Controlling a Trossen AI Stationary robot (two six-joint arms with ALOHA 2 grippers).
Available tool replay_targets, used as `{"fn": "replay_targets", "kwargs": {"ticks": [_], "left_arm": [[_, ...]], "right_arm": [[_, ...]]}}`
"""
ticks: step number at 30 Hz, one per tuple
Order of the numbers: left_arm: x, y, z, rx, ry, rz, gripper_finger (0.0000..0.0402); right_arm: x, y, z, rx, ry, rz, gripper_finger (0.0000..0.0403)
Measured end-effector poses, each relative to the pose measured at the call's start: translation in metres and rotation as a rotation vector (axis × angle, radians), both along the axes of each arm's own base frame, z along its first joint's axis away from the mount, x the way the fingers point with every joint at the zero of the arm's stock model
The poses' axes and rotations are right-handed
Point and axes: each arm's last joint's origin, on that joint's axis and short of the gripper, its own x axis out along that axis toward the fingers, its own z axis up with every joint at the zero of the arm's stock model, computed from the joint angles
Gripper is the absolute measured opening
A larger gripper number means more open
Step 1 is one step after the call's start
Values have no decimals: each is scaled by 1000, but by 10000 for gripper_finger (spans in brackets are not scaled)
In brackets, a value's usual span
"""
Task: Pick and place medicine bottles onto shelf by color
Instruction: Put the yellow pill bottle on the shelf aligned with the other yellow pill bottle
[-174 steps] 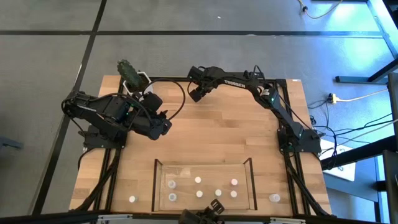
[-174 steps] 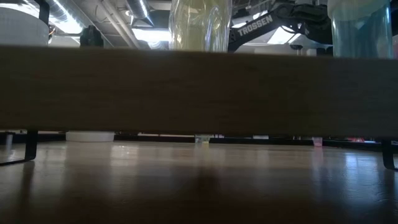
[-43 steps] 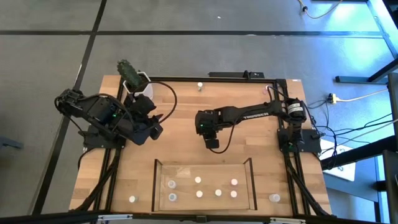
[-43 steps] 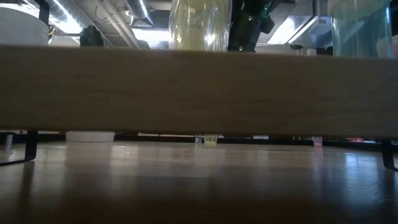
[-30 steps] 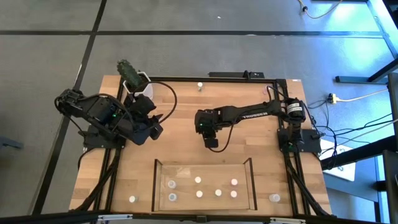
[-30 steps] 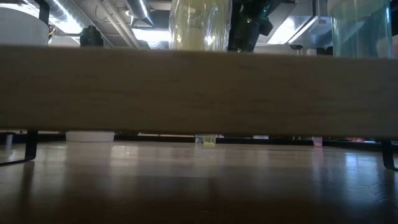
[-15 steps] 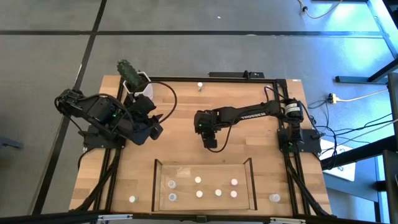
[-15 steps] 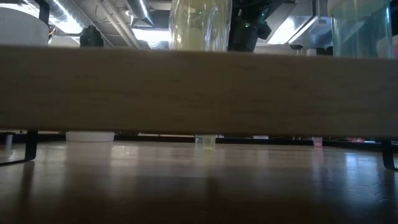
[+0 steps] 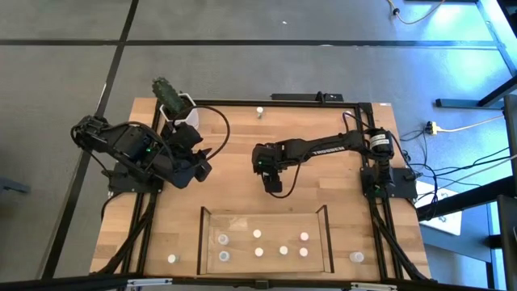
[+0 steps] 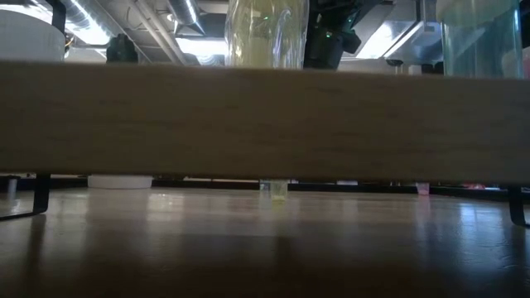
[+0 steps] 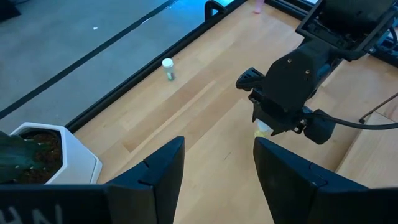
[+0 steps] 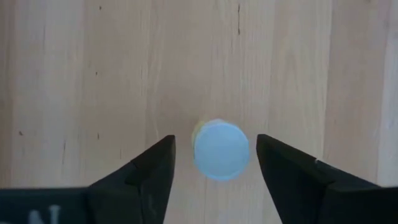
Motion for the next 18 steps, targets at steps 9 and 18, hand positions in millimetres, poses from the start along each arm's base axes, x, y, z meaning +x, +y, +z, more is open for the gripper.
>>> {"fn": "replay_targets", "kwargs": {"ticks": [9,18], "left_arm": [[0,0,0,1,1,-1,186],[0,0,0,1,1,-1,186]], "right_arm": [[1,-7,10,2,11,-26,229],[5,-9,37,4,22,-35,229]]}}
